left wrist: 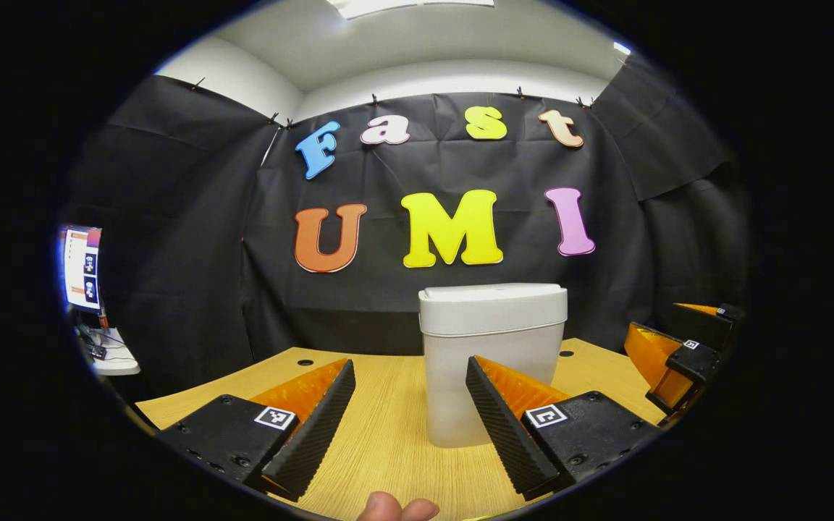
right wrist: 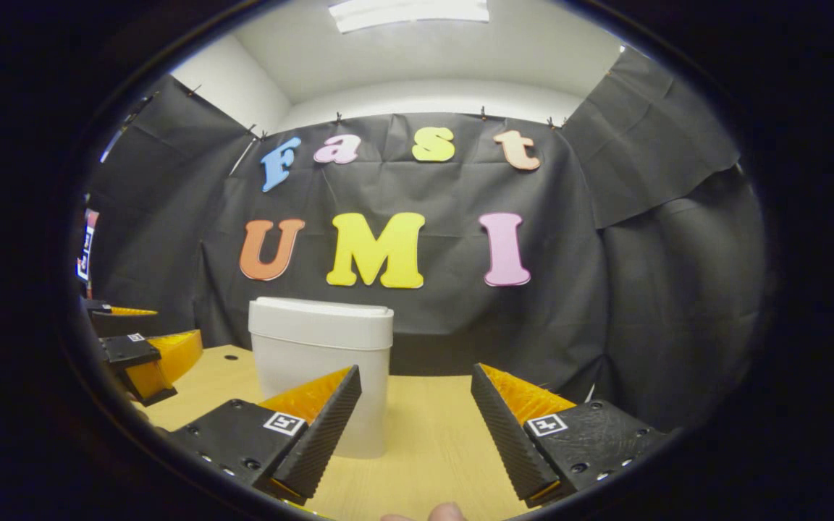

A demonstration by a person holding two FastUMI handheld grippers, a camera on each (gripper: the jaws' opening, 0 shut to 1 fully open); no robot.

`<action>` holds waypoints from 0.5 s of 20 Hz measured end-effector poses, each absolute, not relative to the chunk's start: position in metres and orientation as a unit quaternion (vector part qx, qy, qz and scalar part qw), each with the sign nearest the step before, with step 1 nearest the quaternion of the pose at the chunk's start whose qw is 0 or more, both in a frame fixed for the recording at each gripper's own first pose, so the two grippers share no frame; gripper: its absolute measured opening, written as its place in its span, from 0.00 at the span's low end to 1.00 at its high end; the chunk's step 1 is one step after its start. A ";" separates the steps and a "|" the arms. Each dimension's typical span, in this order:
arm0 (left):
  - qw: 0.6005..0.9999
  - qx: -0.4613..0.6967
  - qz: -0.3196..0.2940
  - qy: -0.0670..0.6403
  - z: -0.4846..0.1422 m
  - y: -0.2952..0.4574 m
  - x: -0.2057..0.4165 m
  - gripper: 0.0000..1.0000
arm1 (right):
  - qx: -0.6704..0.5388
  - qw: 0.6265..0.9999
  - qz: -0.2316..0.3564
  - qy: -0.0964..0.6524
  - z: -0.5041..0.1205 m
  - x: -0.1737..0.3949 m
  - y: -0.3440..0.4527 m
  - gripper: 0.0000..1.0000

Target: Press the lid of the desktop garbage bin to open it, pick up the crumpled paper on the desktop and throw it into the bin, then pick up the pop can on the desktop and drop it into the bin, and finally close the garbage bin lid.

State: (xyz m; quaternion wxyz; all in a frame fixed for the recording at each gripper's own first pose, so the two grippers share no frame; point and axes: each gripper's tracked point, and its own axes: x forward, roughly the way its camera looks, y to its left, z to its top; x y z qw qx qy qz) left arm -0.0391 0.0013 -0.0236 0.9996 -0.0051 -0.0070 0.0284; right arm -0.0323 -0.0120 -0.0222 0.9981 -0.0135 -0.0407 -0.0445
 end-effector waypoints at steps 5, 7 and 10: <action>1.000 -0.008 0.027 -0.011 -0.022 0.001 -0.037 0.99 | -0.014 0.998 -0.049 -0.047 -0.017 -0.033 -0.016 0.95; 1.000 -0.006 0.025 -0.012 -0.020 0.000 -0.038 0.99 | -0.012 0.998 -0.050 -0.048 -0.017 -0.033 -0.017 0.96; 1.000 -0.006 0.023 -0.013 -0.020 -0.001 -0.037 0.99 | -0.011 0.997 -0.051 -0.049 -0.016 -0.033 -0.017 0.95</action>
